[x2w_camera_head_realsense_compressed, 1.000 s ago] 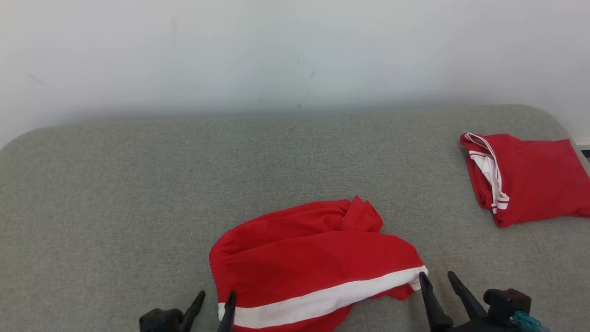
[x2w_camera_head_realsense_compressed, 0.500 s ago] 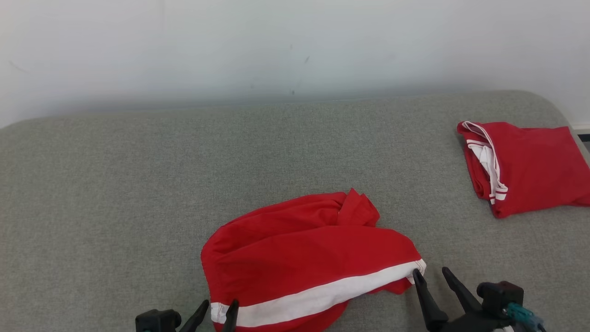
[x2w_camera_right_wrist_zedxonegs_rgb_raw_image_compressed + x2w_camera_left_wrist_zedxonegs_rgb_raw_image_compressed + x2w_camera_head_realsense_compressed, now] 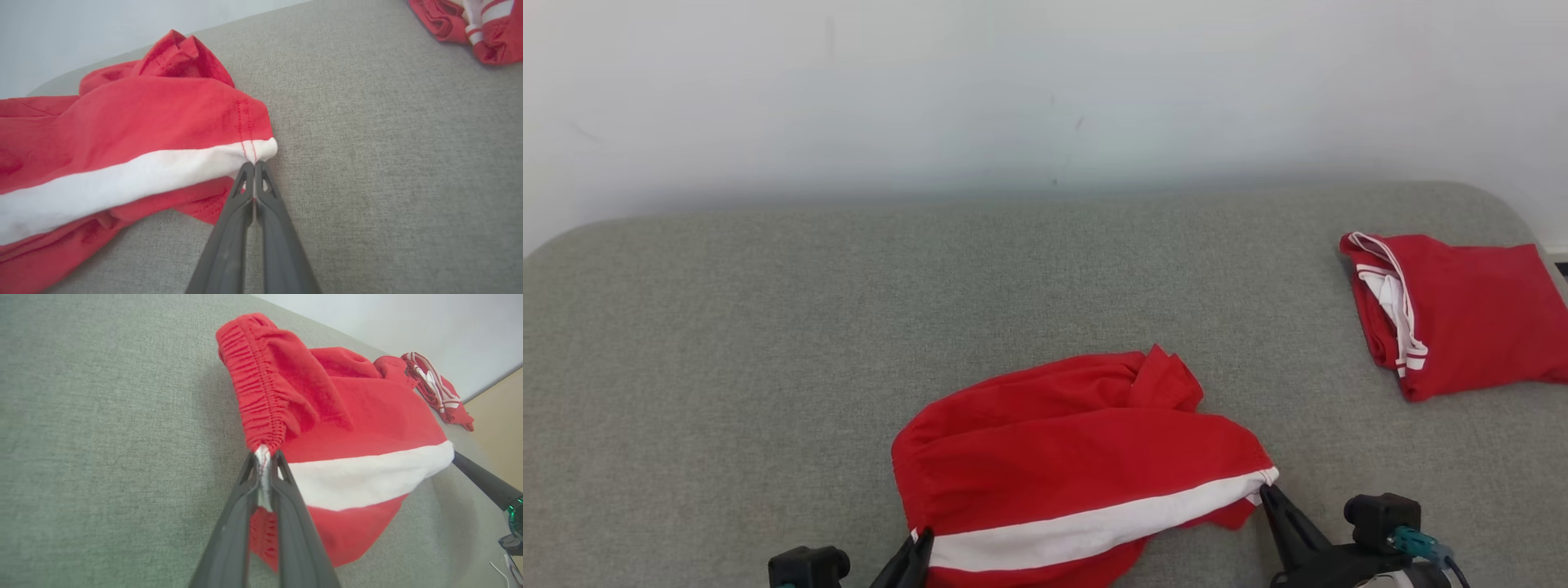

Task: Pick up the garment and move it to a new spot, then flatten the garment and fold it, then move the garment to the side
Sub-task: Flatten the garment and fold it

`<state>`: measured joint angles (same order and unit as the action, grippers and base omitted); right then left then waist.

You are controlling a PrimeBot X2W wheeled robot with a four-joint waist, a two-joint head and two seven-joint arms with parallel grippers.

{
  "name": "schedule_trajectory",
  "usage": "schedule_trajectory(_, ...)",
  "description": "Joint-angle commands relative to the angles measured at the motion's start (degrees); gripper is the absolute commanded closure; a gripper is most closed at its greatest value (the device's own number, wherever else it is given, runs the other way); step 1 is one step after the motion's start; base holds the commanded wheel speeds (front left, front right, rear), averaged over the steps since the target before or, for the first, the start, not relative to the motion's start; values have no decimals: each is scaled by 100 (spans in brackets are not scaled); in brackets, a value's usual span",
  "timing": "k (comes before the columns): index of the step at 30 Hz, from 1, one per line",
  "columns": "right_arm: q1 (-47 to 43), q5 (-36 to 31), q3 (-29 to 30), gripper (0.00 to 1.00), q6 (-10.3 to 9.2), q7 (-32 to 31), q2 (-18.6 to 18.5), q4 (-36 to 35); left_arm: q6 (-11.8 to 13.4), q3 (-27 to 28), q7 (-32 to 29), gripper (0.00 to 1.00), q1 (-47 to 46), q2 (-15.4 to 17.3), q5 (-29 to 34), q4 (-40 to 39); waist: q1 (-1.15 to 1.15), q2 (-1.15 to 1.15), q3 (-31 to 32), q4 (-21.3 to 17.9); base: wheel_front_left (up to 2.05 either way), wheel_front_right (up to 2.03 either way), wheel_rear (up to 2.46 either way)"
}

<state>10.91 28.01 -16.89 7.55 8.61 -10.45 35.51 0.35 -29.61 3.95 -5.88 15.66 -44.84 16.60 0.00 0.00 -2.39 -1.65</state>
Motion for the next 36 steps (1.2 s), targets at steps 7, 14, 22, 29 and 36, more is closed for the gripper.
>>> schedule_trajectory(7, -176, 267, -63, 100, -12, 131, -226, -512, 160, 78, 118, 100, 100, 144, 130, -540, 0, 0, 118, 30, 0, 0, 0)
schedule_trajectory(14, 647, 219, -107, 100, -12, -439, -509, -1236, 5, 203, -380, 100, -1205, 479, 274, -745, 0, 0, -276, 12, 0, 0, 0)
schedule_trajectory(22, 3699, 503, -273, 100, -12, -1199, -484, -894, -433, 653, -1370, 100, -4444, 629, 74, 111, 0, 0, -1746, -88, 0, 0, 0)
schedule_trajectory(29, 6908, 858, 78, 100, -12, -1542, -364, 519, -670, 594, -1603, 100, -7588, 484, 428, 1520, 0, 0, -2827, -64, 0, 0, 0)
schedule_trajectory(36, 8988, 488, 136, 100, -12, -1147, -185, 1689, -771, 531, -1041, 100, -9570, 99, 413, 2651, 0, 0, -3216, 18, 0, 0, 0)
